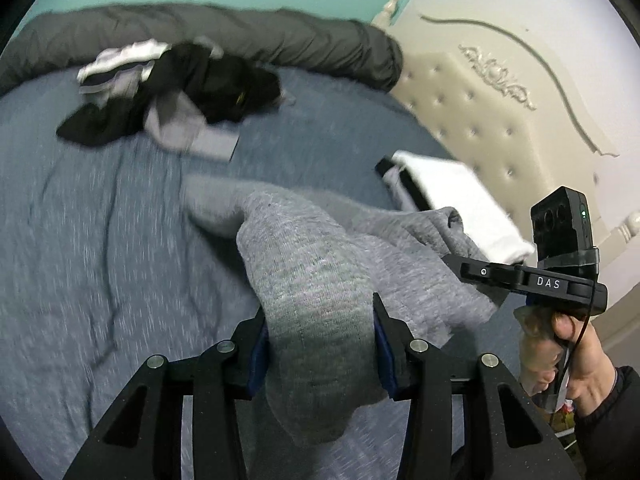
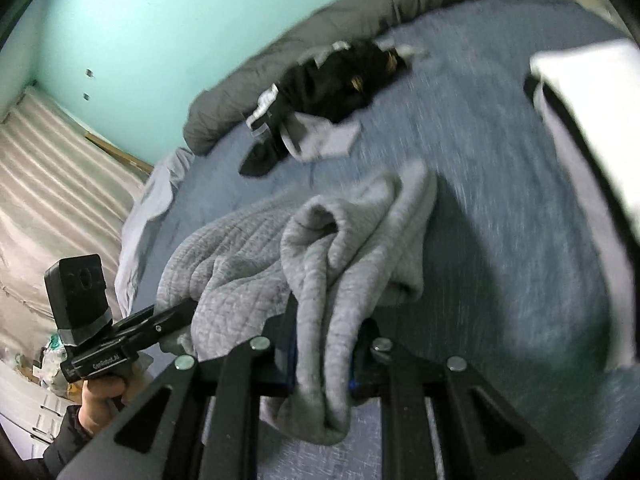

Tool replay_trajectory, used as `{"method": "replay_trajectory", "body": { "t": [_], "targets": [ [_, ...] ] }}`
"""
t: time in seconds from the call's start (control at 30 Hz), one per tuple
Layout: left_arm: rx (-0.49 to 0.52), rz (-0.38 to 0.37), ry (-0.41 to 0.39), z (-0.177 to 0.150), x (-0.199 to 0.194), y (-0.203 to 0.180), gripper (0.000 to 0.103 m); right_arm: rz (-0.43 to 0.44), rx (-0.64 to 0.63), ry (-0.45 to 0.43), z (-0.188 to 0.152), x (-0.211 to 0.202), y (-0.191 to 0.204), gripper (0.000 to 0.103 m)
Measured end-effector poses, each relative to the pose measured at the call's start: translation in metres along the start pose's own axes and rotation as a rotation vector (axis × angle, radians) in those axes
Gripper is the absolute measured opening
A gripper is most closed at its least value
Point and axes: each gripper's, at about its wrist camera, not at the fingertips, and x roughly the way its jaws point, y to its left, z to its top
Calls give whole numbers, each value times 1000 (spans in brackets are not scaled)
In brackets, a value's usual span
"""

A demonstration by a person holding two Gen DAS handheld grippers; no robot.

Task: Fold clothes
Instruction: 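Carry the folded sweater with both tools onto the stack of folded clothes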

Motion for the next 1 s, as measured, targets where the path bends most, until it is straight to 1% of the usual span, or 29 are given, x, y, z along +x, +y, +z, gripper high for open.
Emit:
{"method": "replay_trajectory", "body": {
  "t": [0.13, 0.27, 0.53, 0.67, 0.77, 1.0],
  "targets": [
    [40, -5, -45, 31, -16, -25, 47, 6, -40, -37, 25, -32, 12, 16],
    [77, -14, -79, 59, -27, -52, 47, -5, -69, -81, 49, -65, 20, 16],
    [142, -40, -139, 108, -33, -115, 47, -42, -111, -164, 92, -132, 25, 16],
    [172, -57, -157, 130, -25, -146, 47, -63, -126, -198, 108, -163, 18, 16],
    [188, -71, -167, 144, -14, -167, 47, -81, -125, -225, 120, -184, 5, 16],
    [217, -111, -166, 173, 29, -219, 47, -136, -112, -275, 148, -221, -35, 16]
  ]
}}
